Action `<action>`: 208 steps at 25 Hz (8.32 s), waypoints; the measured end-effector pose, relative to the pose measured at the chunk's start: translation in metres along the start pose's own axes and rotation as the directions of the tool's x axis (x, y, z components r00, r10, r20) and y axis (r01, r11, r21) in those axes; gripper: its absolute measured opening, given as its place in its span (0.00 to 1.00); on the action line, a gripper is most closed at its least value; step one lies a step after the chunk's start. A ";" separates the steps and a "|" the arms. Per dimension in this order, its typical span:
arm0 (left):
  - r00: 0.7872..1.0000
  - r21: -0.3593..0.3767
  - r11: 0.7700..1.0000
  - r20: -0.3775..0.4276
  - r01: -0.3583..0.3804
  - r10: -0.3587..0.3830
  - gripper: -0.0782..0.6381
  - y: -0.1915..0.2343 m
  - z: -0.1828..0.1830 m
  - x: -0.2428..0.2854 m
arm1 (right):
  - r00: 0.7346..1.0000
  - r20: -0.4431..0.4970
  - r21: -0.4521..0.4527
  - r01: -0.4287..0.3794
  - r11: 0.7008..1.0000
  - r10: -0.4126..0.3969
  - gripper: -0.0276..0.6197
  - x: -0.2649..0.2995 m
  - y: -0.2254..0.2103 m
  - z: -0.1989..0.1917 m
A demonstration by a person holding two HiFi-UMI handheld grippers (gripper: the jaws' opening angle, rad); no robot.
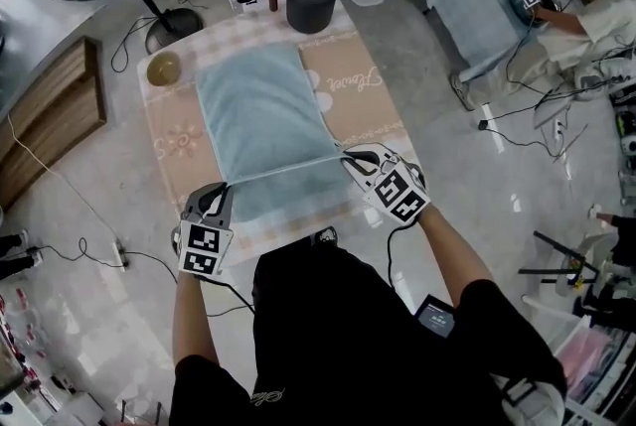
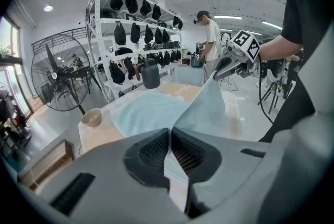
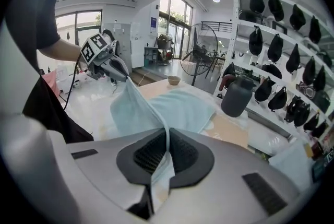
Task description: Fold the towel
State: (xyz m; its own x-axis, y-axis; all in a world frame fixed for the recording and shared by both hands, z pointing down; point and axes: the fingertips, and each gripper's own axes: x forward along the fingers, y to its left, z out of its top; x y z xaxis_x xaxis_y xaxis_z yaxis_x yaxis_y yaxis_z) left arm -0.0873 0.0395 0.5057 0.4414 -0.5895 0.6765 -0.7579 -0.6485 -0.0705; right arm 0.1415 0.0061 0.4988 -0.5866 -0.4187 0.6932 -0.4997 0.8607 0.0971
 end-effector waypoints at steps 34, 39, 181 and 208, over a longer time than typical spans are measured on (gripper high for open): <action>0.990 -0.110 0.984 -0.009 -0.143 0.143 0.14 0.245 0.083 0.156 | 0.998 0.057 0.039 0.019 0.999 -0.021 0.07 0.189 -0.223 0.113; 0.988 -0.176 0.972 -0.039 -0.154 0.149 0.14 0.273 0.077 0.191 | 1.000 0.012 0.065 -0.001 0.998 0.000 0.07 0.230 -0.246 0.105; 0.991 -0.518 0.850 -0.126 -0.094 0.032 0.15 0.236 0.000 0.139 | 0.963 -0.100 0.451 -0.179 0.875 0.249 0.12 0.193 -0.174 0.055; 0.996 -0.526 0.846 -0.040 -0.089 0.080 0.42 0.128 -0.014 0.084 | 0.988 -0.089 0.379 -0.081 0.922 0.124 0.34 0.148 -0.128 0.053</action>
State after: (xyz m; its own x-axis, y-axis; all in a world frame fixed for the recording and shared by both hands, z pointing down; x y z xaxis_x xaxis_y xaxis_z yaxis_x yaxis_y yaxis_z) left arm -0.1538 -0.0862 0.5640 0.3597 -0.6199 0.6974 -0.9331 -0.2428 0.2654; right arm 0.0850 -0.1817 0.5507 -0.5852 -0.2817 0.7604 -0.6546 0.7176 -0.2379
